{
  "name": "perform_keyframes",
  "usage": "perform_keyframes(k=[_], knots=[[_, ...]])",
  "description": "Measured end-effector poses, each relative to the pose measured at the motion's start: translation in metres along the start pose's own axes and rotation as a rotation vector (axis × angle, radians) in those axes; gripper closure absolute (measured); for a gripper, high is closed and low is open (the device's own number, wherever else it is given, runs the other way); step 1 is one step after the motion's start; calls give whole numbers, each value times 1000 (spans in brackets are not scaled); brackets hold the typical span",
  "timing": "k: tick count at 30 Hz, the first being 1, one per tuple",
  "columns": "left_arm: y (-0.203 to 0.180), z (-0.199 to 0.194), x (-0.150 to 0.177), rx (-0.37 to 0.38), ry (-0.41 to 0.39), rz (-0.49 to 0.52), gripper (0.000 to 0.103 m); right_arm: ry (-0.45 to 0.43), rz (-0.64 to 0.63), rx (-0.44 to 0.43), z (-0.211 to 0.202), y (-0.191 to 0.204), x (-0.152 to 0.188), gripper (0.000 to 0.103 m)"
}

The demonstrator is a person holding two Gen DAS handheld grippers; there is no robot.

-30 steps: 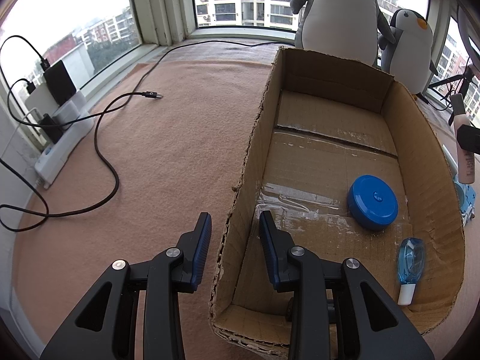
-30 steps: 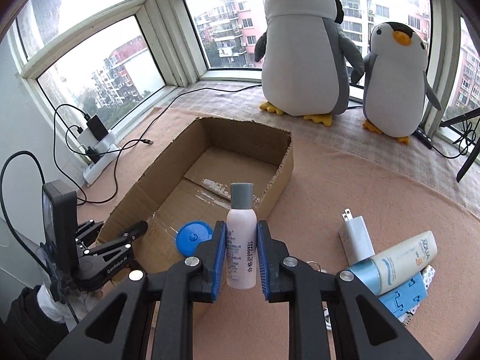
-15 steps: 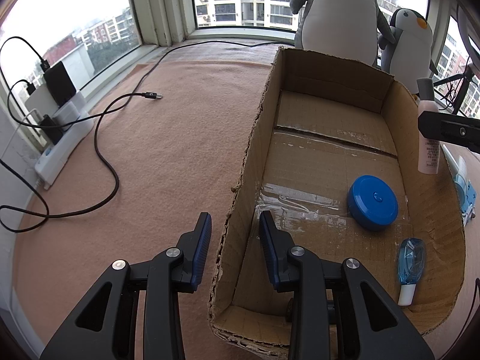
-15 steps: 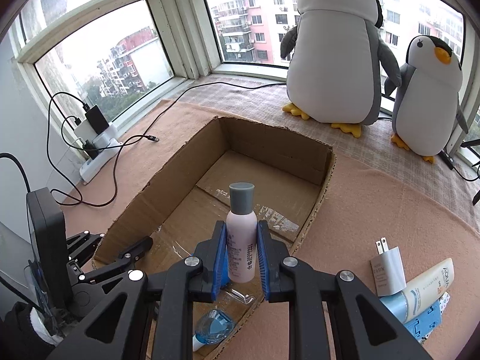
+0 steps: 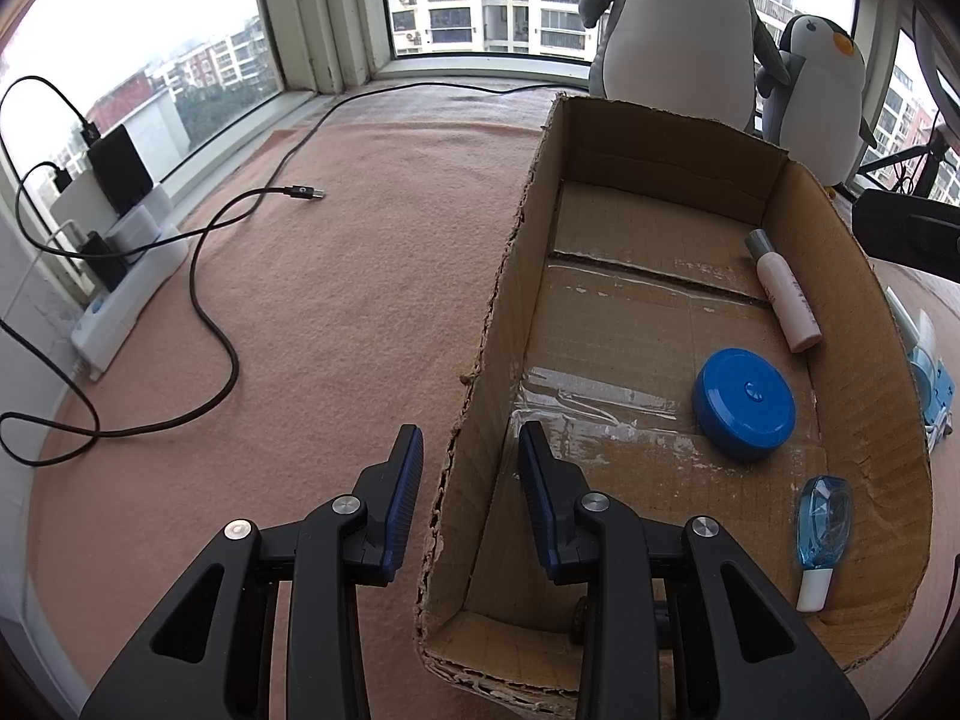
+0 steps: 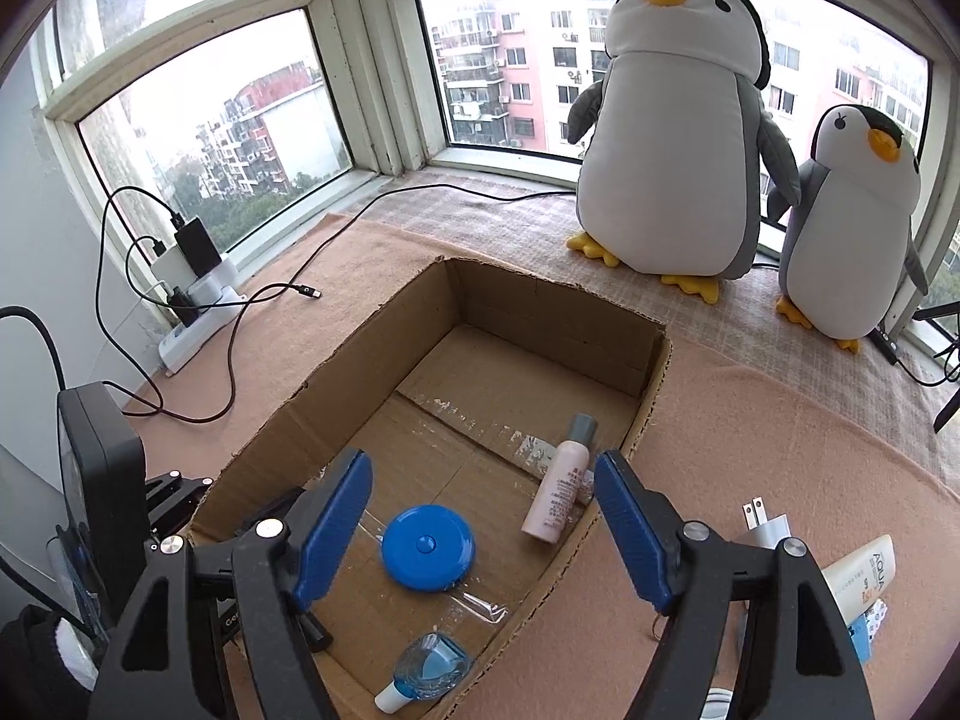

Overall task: Organize rigid objects
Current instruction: 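Carry the pink lotion bottle into the box and open the right gripper, then return the right gripper to the items and grasp the white USB cable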

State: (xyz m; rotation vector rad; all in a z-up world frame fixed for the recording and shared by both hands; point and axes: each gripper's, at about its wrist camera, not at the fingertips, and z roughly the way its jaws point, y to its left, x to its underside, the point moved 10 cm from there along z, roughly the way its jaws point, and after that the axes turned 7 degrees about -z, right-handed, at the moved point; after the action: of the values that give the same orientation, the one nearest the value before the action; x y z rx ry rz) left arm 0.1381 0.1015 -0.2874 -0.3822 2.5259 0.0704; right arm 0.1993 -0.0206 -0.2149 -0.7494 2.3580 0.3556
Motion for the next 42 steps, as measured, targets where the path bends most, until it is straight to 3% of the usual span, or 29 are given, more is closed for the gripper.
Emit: perform_keyframes(k=[19, 26, 34, 39, 42], knots=[[0, 1, -2, -1, 0, 6, 72, 17, 123, 6, -27, -26, 37, 30], [0, 1, -2, -1, 0, 5, 72, 27, 261, 2, -51, -62, 72, 30], [0, 1, -2, -1, -1, 5, 72, 86, 445, 79, -70, -112, 128, 30], [0, 1, -1, -1, -1, 7, 72, 123, 606, 72, -67, -135, 156, 31], [0, 0, -1, -1, -2, 7, 72, 145, 666, 43, -59, -139, 164, 36]])
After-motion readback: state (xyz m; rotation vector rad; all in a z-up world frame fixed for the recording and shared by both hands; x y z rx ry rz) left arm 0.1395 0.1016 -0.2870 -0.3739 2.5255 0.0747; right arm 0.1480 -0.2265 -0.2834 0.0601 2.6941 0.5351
